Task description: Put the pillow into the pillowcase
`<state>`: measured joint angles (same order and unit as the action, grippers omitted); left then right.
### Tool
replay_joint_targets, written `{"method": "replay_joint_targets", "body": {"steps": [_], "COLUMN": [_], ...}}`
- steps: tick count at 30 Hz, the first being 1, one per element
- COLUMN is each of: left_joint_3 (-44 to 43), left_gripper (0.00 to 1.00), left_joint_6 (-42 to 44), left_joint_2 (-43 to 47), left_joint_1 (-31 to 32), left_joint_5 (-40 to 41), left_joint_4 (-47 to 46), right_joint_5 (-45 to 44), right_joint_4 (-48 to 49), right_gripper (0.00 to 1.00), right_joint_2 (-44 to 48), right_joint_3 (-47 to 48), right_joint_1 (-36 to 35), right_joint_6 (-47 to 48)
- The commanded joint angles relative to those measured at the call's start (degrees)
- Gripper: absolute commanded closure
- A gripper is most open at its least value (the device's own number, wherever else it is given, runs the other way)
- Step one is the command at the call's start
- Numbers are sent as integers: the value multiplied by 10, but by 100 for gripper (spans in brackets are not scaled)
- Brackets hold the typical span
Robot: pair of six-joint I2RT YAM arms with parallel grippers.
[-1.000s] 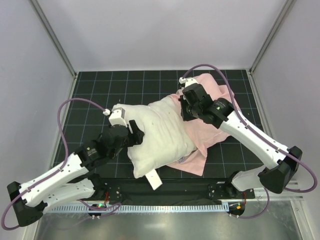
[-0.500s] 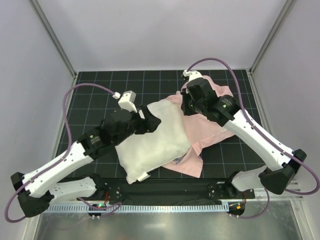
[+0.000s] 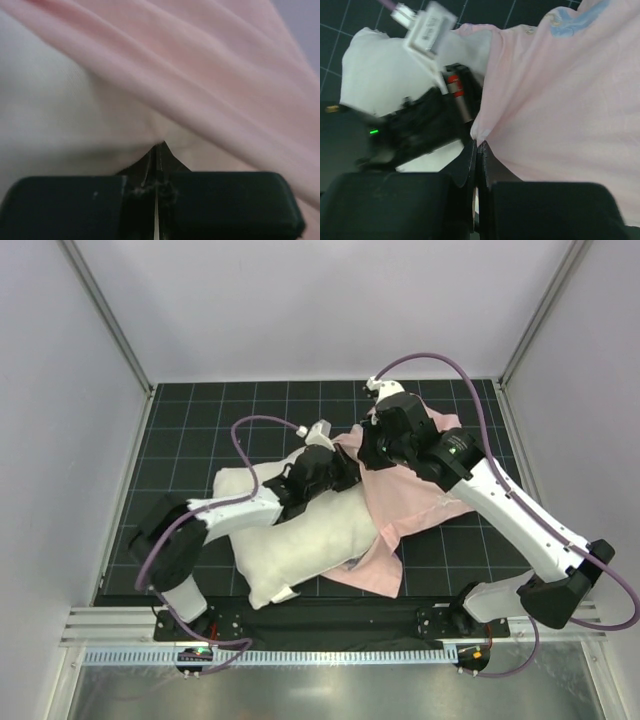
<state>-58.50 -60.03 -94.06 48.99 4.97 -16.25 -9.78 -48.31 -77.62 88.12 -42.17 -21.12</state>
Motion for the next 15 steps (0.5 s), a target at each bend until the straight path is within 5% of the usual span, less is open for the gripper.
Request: {"method": "replay_joint_targets", "body": {"steps": [1,5,8,15], "left_joint_3": [-13,-60,-119,-68], "left_gripper": [100,100,100,99], "left_joint_6": [-81,-166,-171,-120], "left_joint_2": [-87,-252,-300,-233], "left_joint_1": [-2,0,3,-8], "left_joint_5": [-24,-10,-8,22], "left_joint_4": [-181,-328,-328,-275], "right_joint_5": [87,152,172,112], "right_joint_4": [81,123,132,119], "right_gripper": [96,96,96,96], "right_joint_2": [6,1,-10,30], "right_joint_3": [29,26,42,30], "right_joint_1": [-3,-16,-37,-38], "right_joint_6": [-18,-43,-49,-45]}}
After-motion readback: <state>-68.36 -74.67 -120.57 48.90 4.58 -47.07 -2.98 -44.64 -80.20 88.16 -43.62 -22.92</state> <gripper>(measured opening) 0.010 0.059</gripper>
